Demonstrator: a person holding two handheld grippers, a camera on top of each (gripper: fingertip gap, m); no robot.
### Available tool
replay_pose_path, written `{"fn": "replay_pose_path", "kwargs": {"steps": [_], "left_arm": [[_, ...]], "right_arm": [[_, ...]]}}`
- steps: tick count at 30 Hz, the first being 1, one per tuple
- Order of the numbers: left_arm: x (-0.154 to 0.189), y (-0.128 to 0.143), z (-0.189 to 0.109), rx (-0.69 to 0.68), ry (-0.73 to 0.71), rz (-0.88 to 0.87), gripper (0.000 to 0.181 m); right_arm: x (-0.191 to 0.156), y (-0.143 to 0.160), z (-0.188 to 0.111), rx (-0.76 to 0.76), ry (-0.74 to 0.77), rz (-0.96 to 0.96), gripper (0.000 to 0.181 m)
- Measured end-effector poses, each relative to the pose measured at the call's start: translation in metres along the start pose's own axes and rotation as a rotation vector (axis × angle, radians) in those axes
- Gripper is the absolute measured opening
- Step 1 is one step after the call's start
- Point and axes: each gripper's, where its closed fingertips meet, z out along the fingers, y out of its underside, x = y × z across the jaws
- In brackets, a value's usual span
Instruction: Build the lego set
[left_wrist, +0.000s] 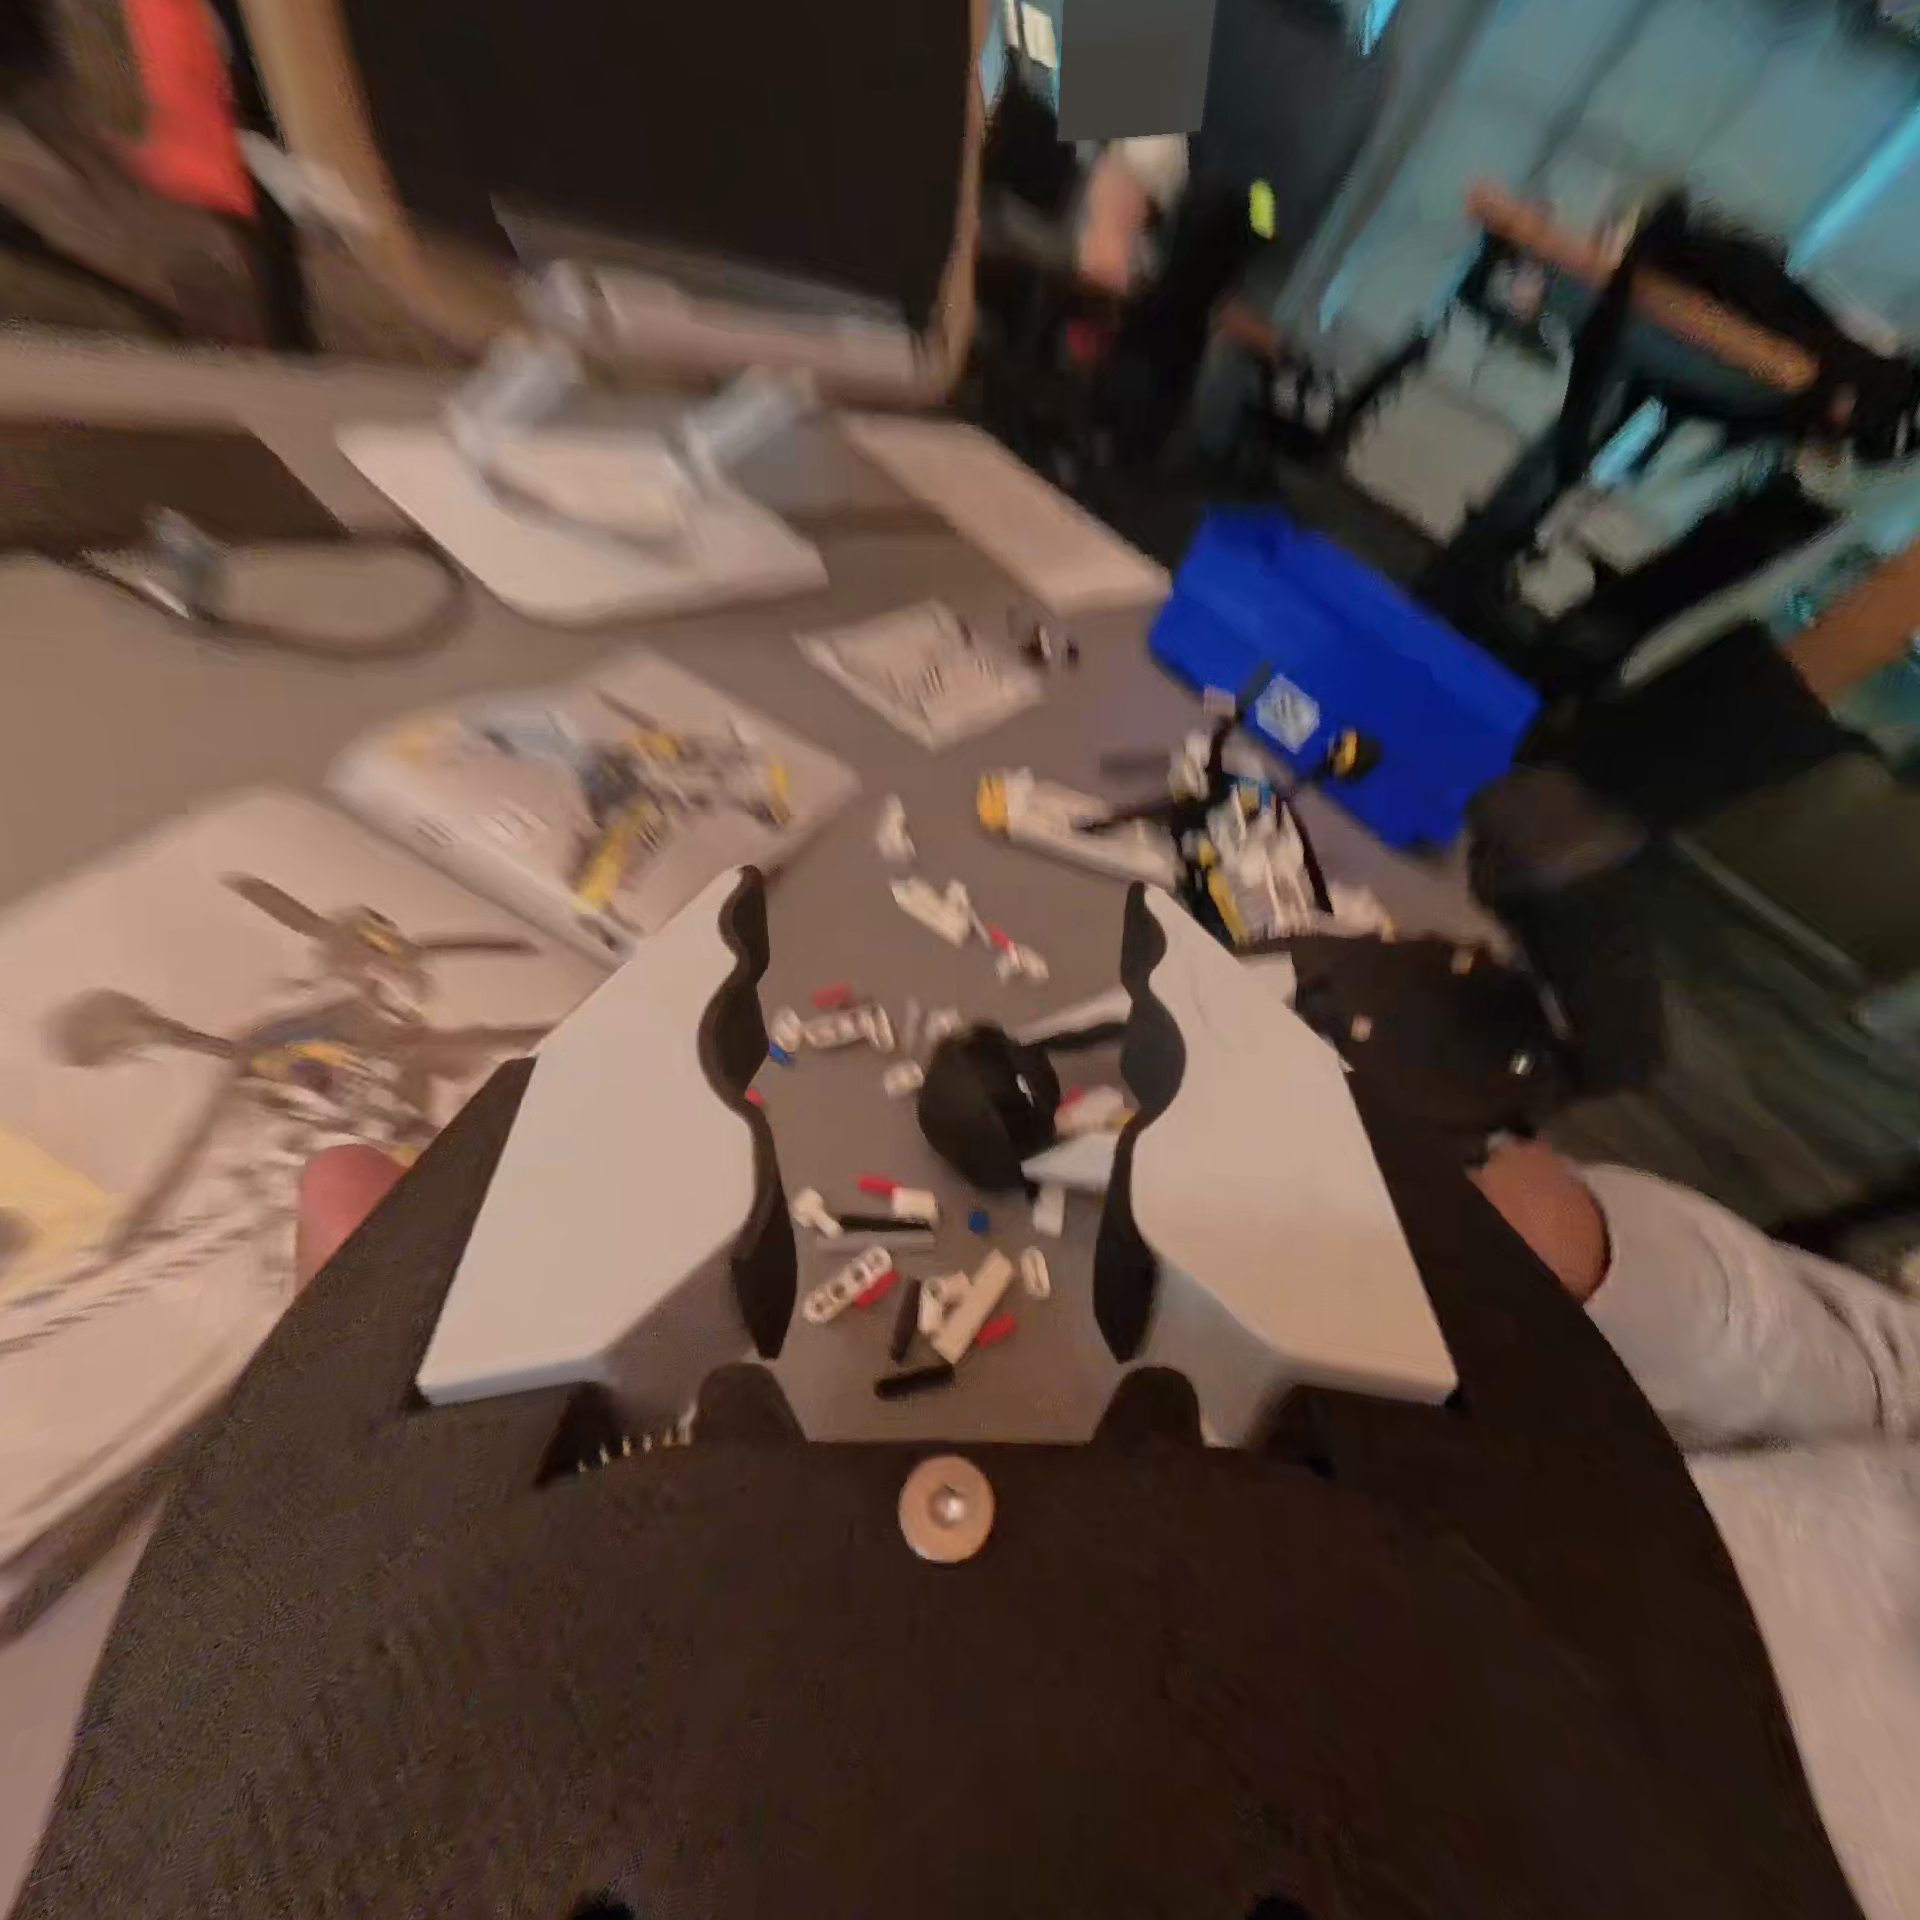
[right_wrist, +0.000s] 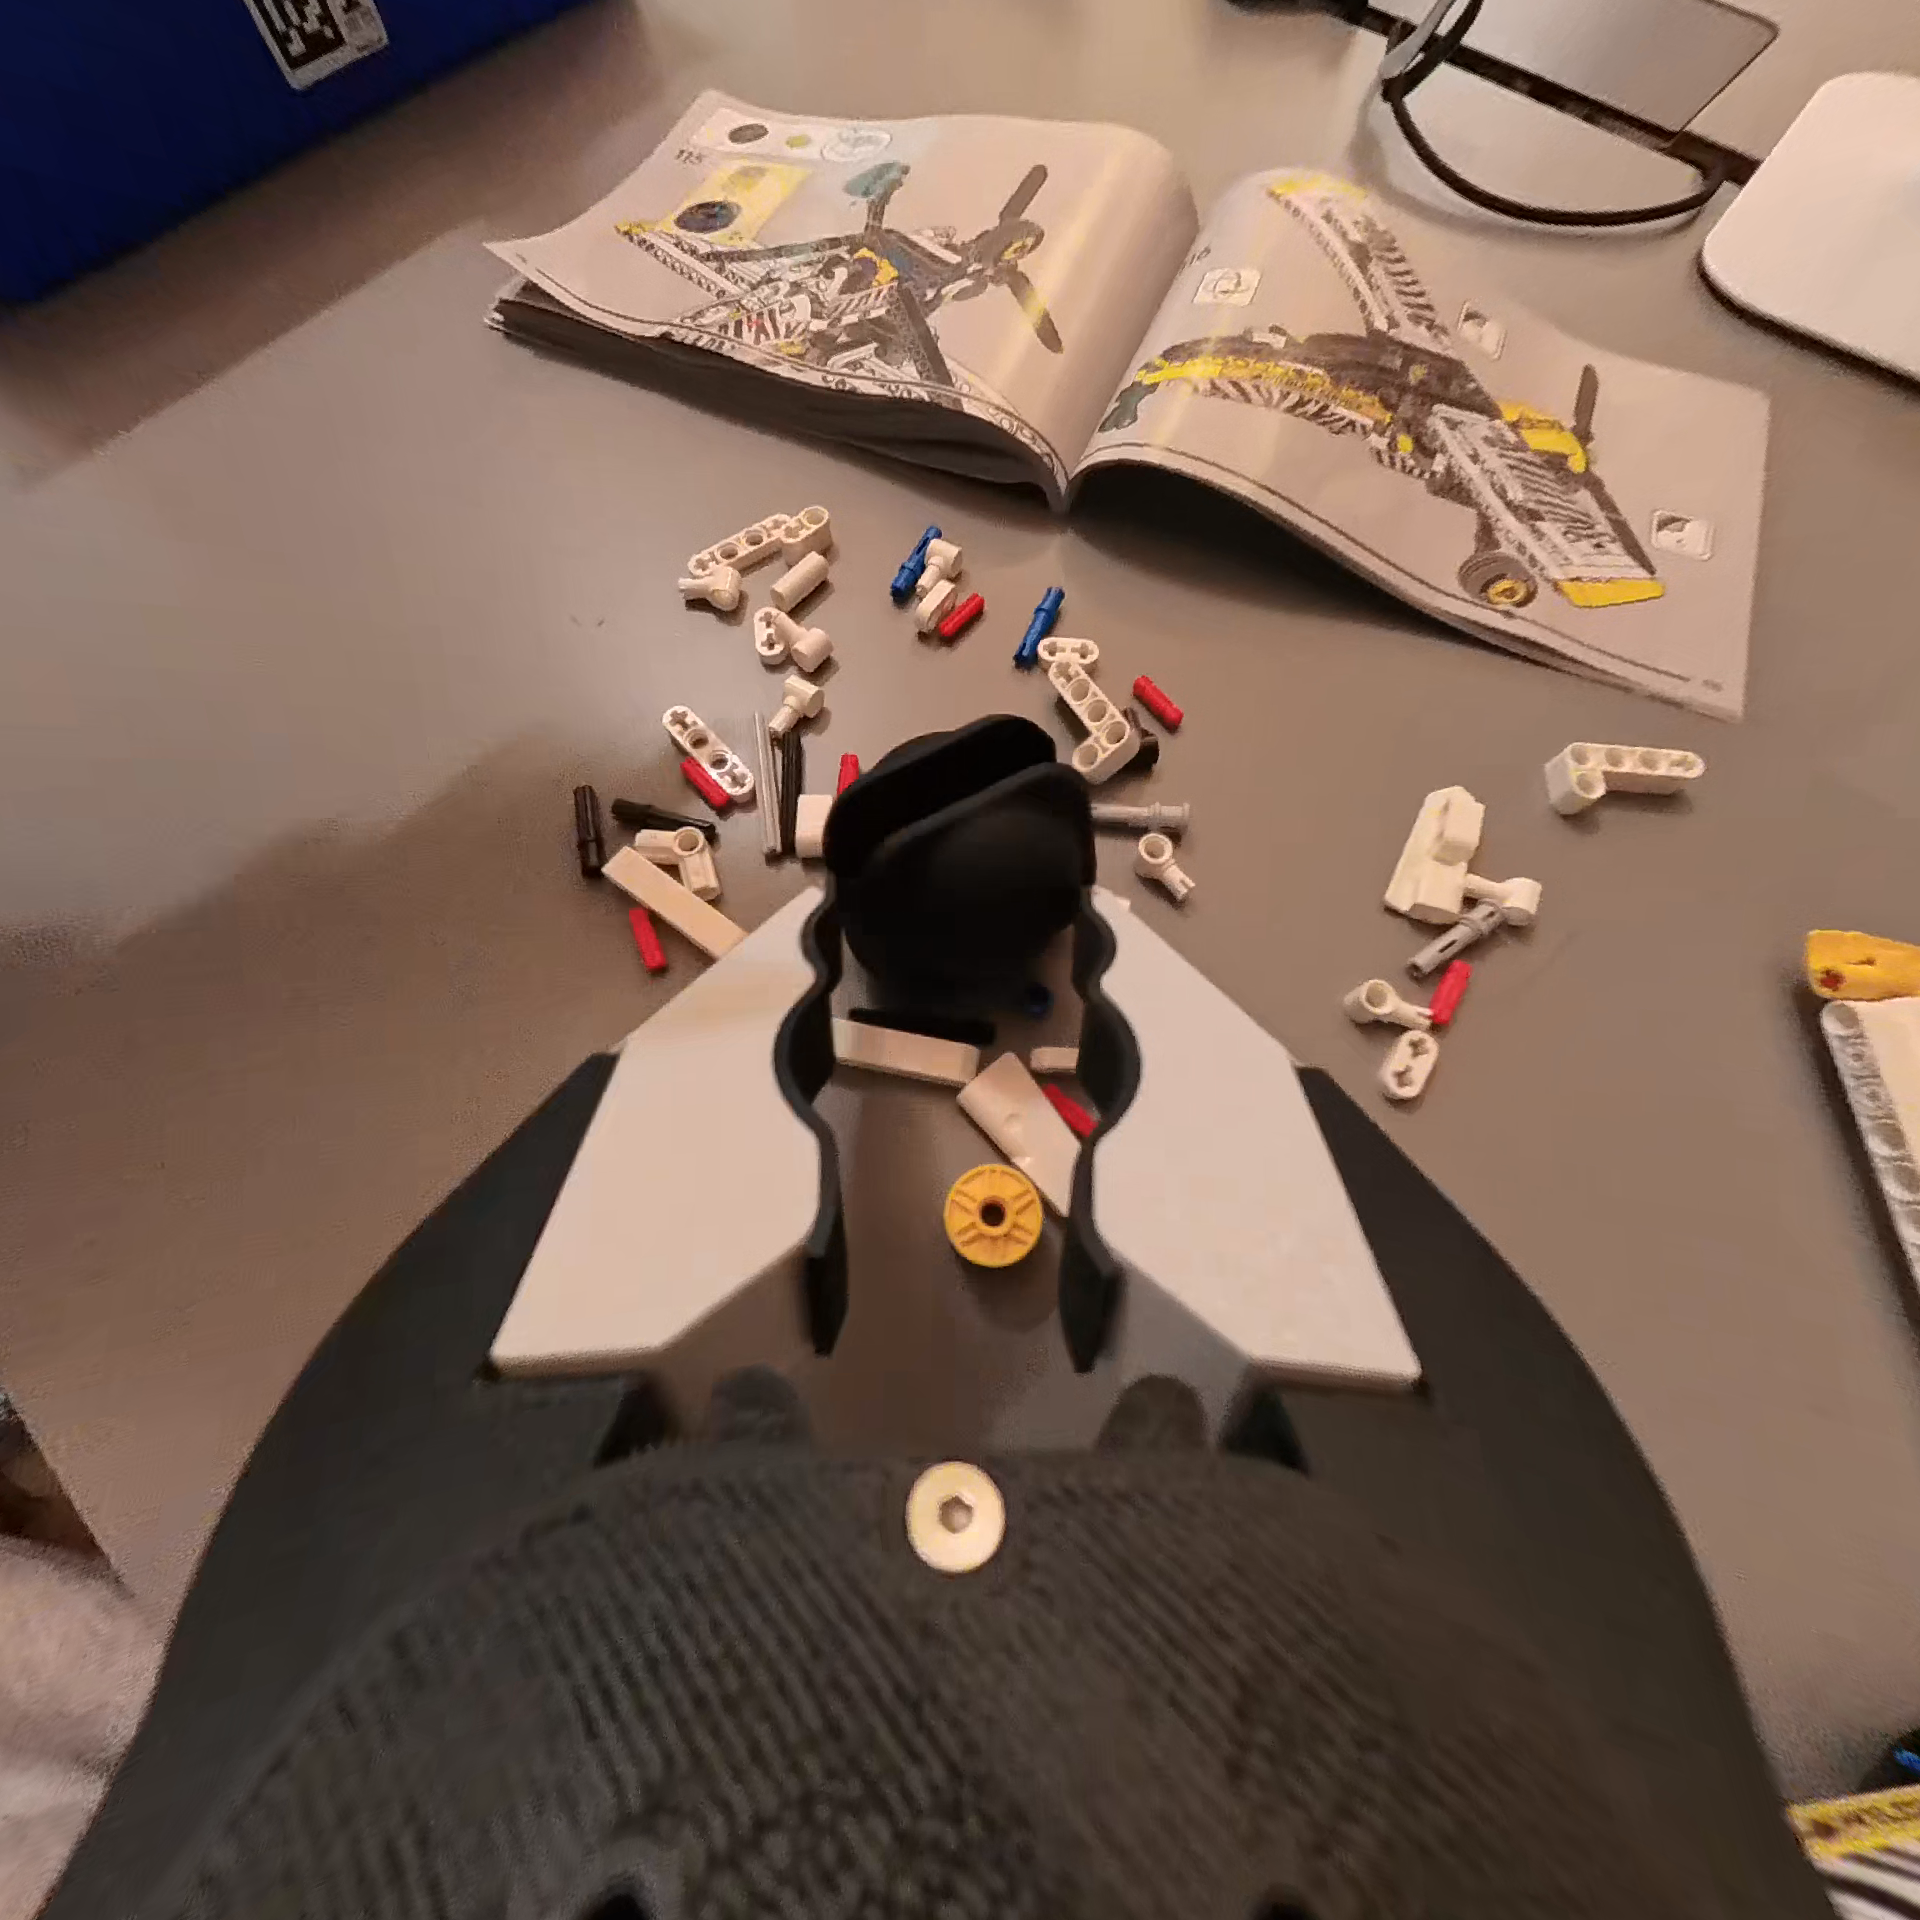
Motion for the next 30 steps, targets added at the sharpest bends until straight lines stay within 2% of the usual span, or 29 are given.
{"fn": "replay_pose_path", "kwargs": {"steps": [4,6,9,10,12,14,18,23,25,26,28,30], "left_arm": [[-0.001,0.069,0.044,-0.275,0.028,-0.057,0.073],[-0.003,0.088,0.053,-0.337,0.04,-0.104,0.073],[-0.001,0.102,0.059,-0.37,0.09,-0.179,0.069],[-0.001,0.105,0.06,-0.374,0.108,-0.198,0.063],[0.001,0.109,0.062,-0.38,0.142,-0.235,0.053],[0.002,0.111,0.064,-0.375,0.166,-0.268,0.049],[0.002,0.114,0.064,-0.383,0.196,-0.306,0.044],[-0.002,0.115,0.064,-0.373,0.197,-0.313,0.039],[-0.004,0.109,0.063,-0.333,0.216,-0.35,0.027],[-0.004,0.102,0.061,-0.29,0.242,-0.377,0.0],[-0.01,0.088,0.057,-0.208,0.267,-0.445,0.0],[-0.019,0.094,0.055,-0.235,0.215,-0.411,0.0]], "right_arm": [[-0.001,-0.003,0.0,0.029,0.0,-0.049,0.042],[-0.002,-0.005,0.0,0.048,0.019,-0.108,0.041],[-0.005,-0.012,-0.002,0.083,0.074,-0.227,0.035],[-0.006,-0.015,-0.002,0.093,0.095,-0.272,0.031],[-0.005,-0.023,-0.004,0.116,0.157,-0.358,0.01],[-0.003,-0.025,-0.003,0.108,0.199,-0.417,0.008],[-0.004,-0.023,-0.002,0.095,0.181,-0.394,0.022],[-0.003,-0.018,-0.006,0.093,0.061,-0.191,0.052],[-0.001,-0.016,-0.007,0.094,0.011,-0.108,0.058],[0.0,-0.016,-0.008,0.096,-0.005,-0.078,0.061],[0.005,-0.016,-0.009,0.104,-0.022,-0.038,0.063],[0.009,-0.014,-0.009,0.096,-0.029,-0.007,0.065]]}}
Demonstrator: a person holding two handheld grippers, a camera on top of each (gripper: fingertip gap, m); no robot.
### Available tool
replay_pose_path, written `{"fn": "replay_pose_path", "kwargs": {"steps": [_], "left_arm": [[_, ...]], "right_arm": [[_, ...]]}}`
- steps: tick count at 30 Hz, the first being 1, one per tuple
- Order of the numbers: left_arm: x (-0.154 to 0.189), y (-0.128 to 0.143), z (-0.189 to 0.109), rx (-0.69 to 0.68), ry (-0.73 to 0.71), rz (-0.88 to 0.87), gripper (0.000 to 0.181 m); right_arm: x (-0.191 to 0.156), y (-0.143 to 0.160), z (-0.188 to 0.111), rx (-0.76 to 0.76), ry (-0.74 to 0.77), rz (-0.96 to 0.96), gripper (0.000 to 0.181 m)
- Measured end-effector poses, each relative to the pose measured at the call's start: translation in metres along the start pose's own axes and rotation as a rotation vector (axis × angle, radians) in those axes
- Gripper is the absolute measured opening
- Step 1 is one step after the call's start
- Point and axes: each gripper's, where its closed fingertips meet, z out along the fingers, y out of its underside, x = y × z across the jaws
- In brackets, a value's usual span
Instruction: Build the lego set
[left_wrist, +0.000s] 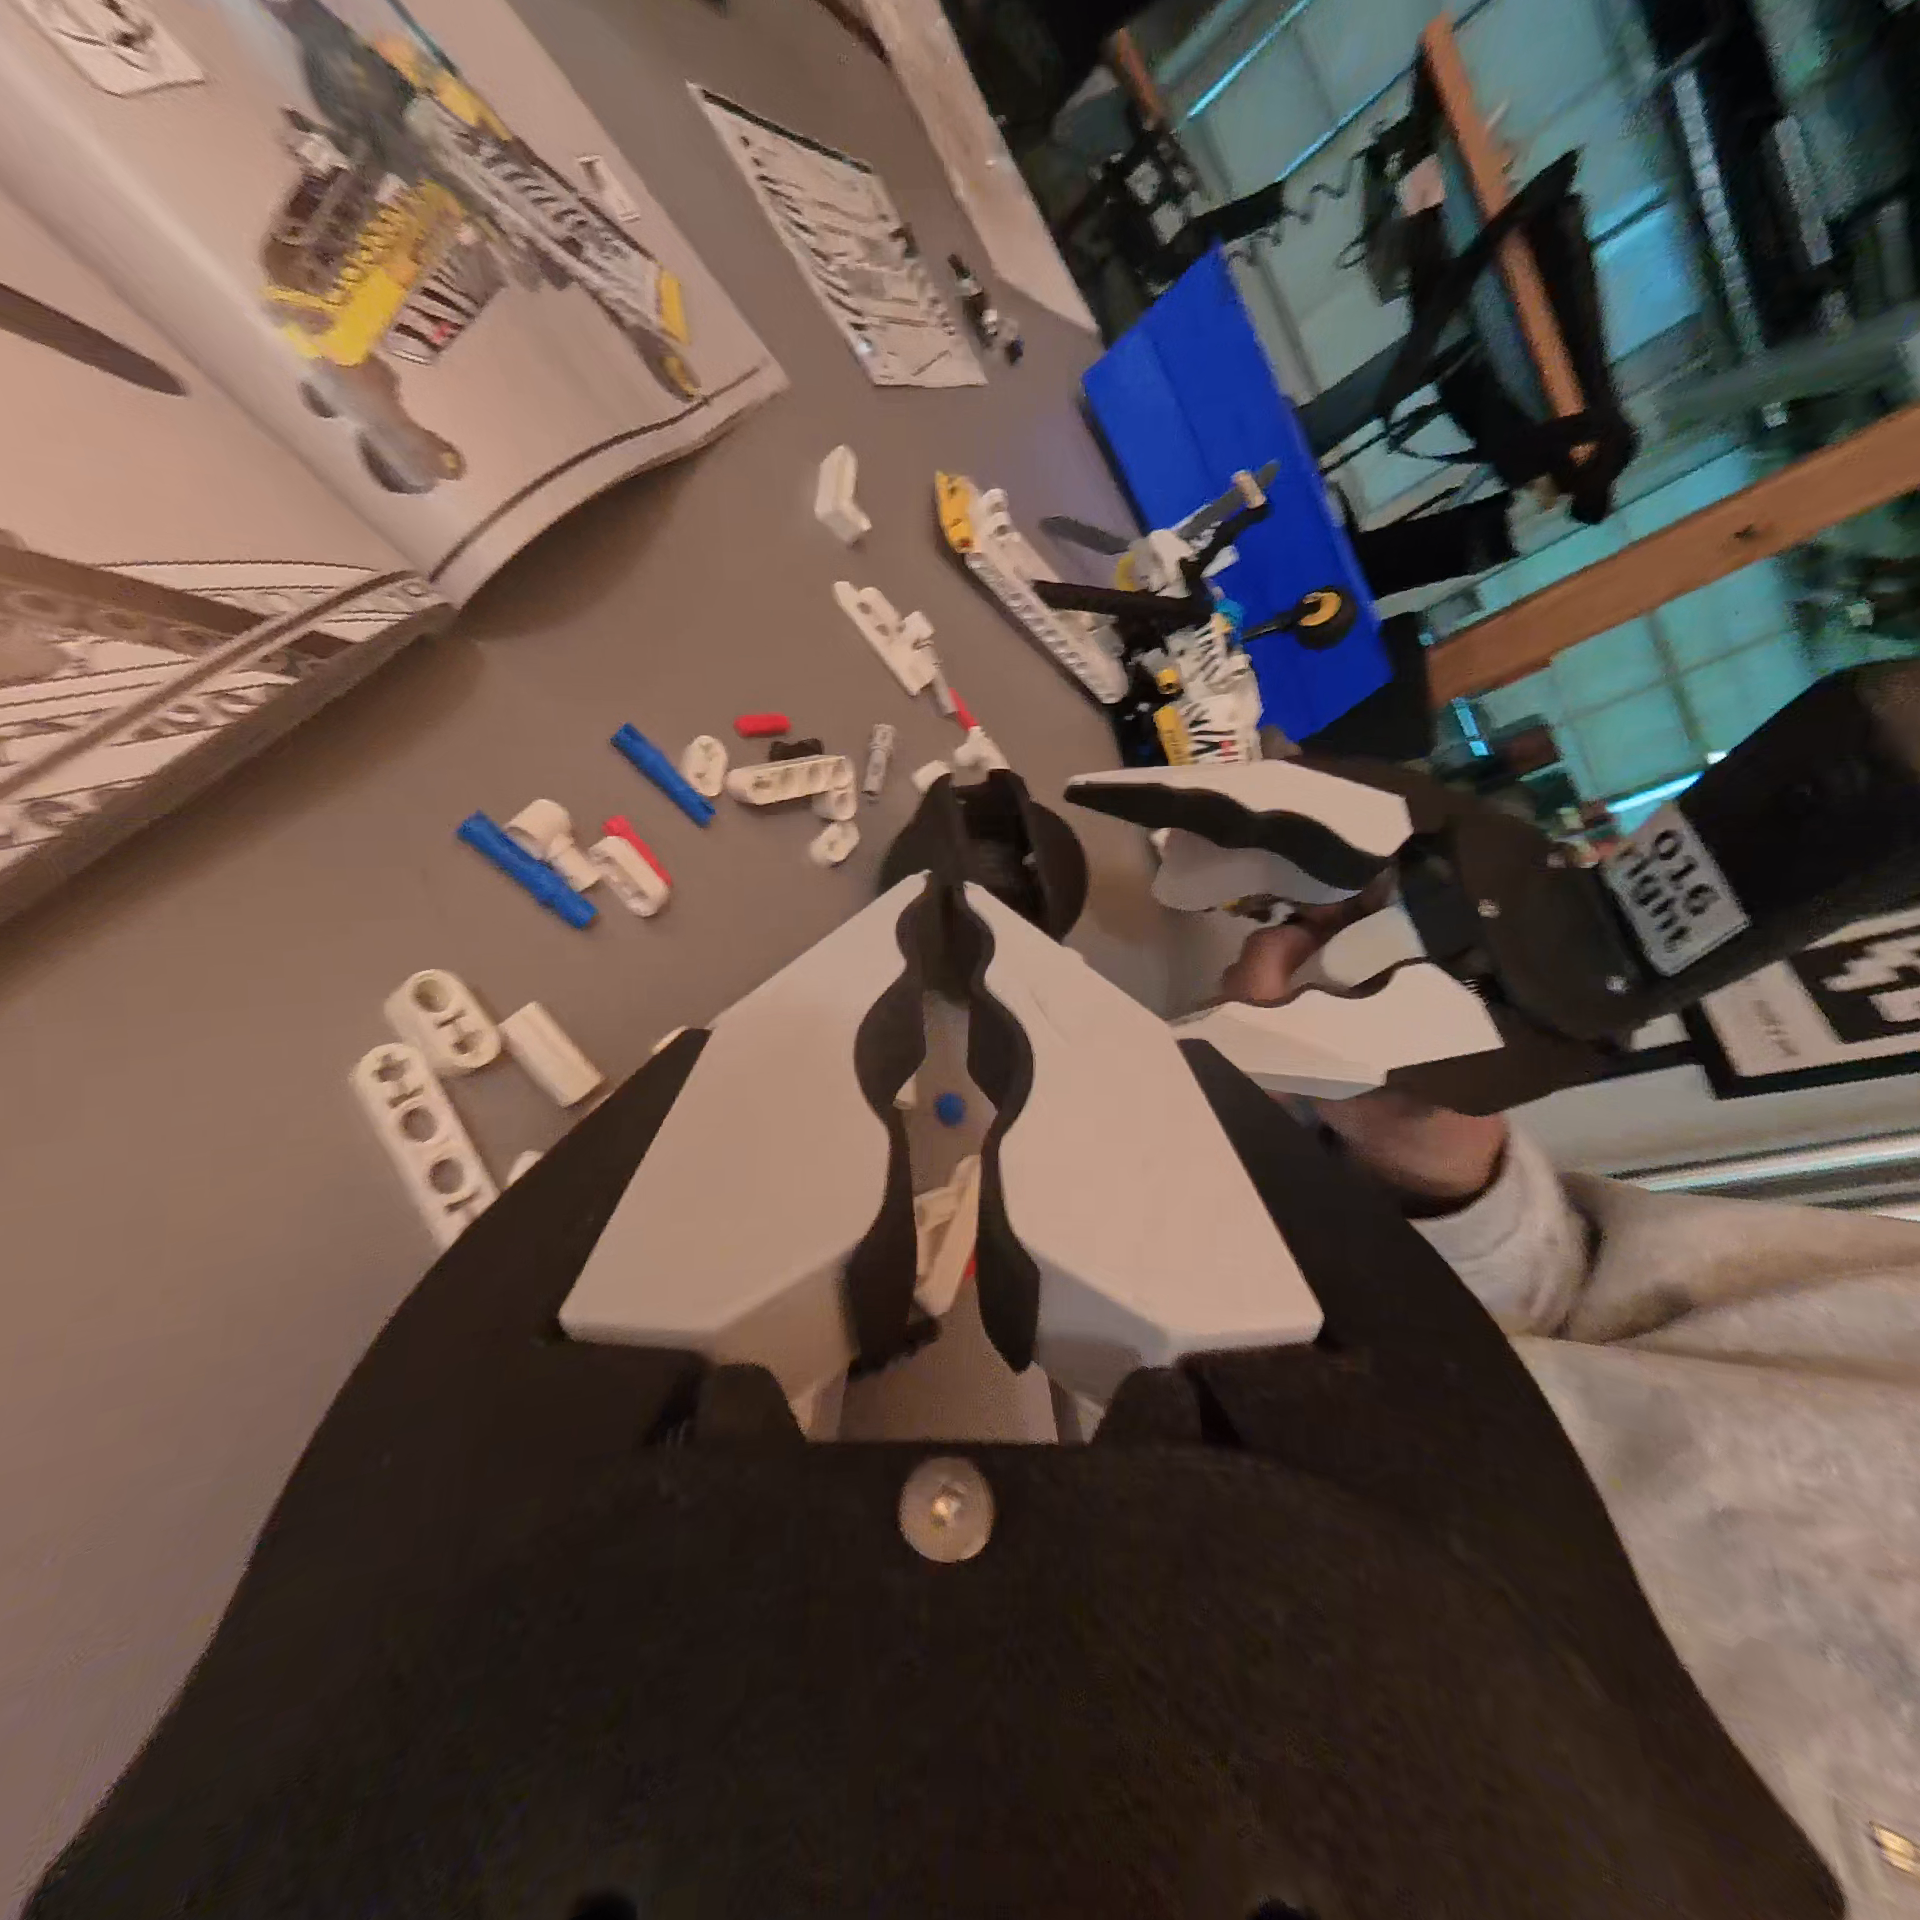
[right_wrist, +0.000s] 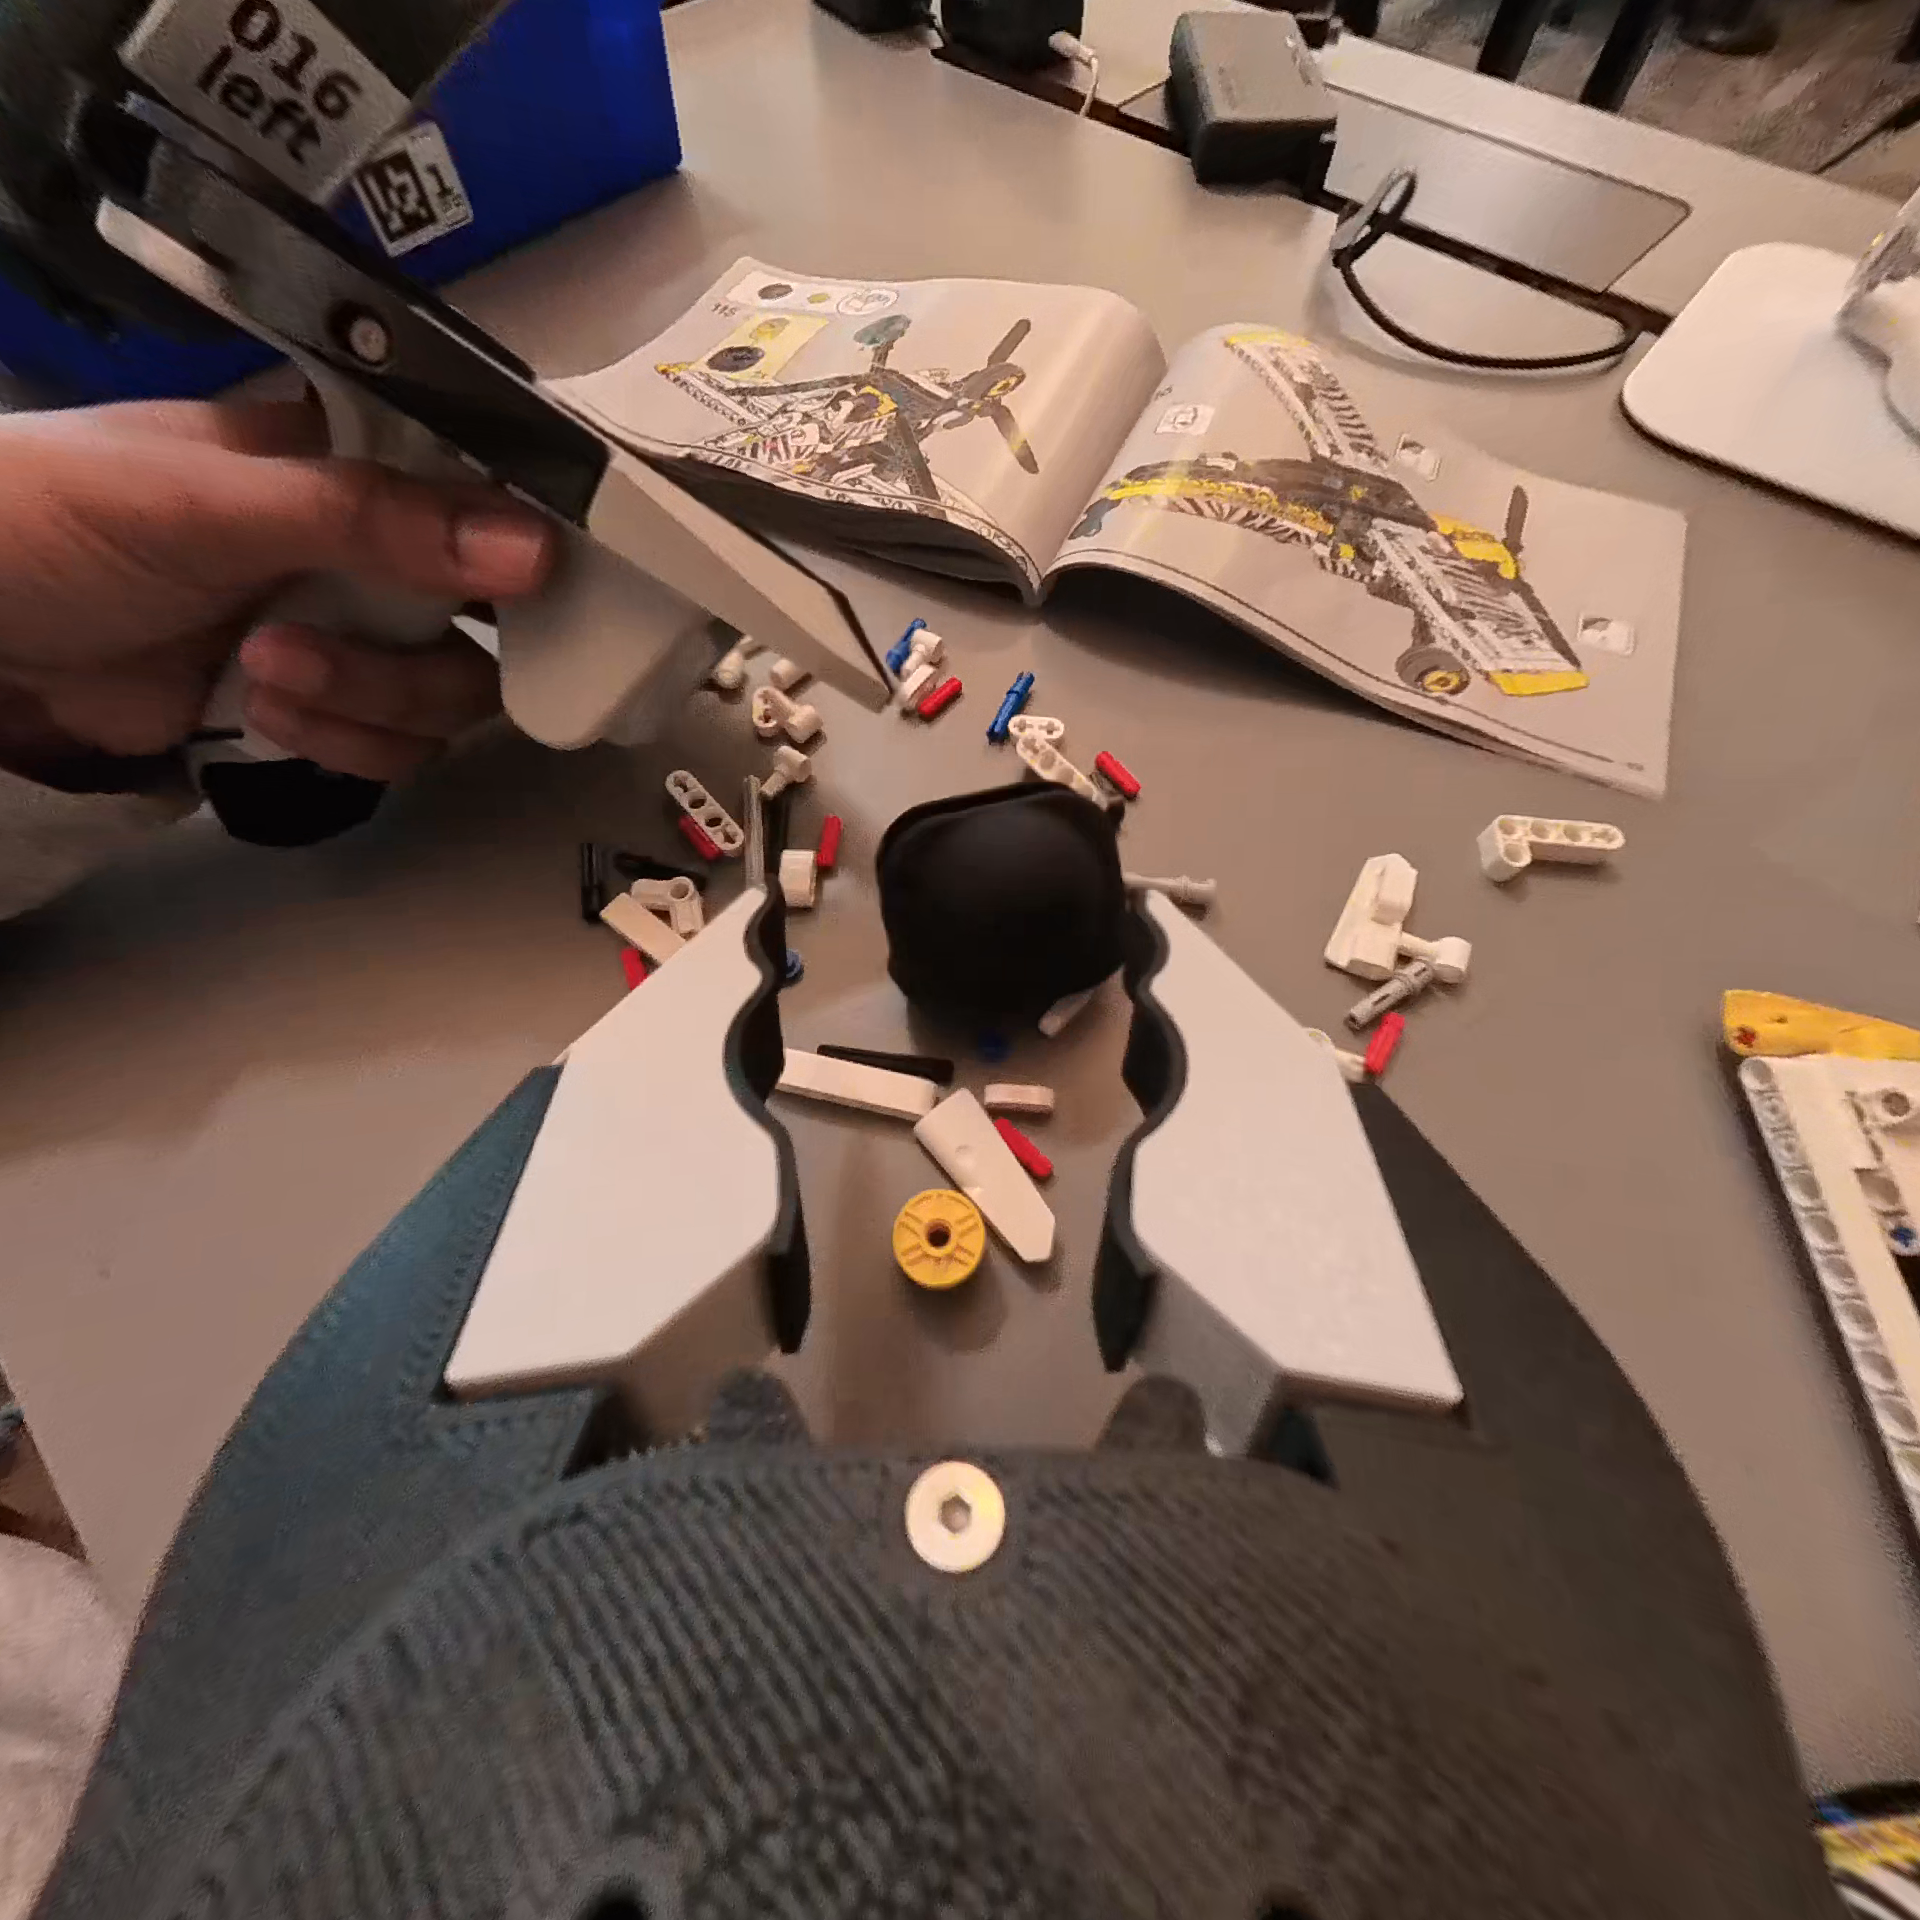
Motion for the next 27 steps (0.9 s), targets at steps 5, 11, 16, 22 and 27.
{"fn": "replay_pose_path", "kwargs": {"steps": [5,11,16,22,27], "left_arm": [[0.009,0.011,0.008,-0.068,0.008,0.056,0.022],[0.012,0.019,0.021,-0.102,-0.02,0.104,0.018],[0.019,0.013,0.016,-0.062,0.079,0.028,0.016],[-0.001,0.016,0.018,-0.085,-0.06,0.086,0.022],[-0.005,0.026,0.029,-0.143,-0.143,0.18,0.014]], "right_arm": [[0.0,0.011,0.004,-0.048,-0.02,0.044,0.066],[-0.001,0.019,0.008,-0.086,0.006,0.003,0.065],[0.0,0.021,0.008,-0.093,0.003,0.011,0.062],[0.0,0.024,0.009,-0.097,-0.006,0.019,0.06],[0.0,0.023,0.01,-0.094,-0.003,0.007,0.061]]}}
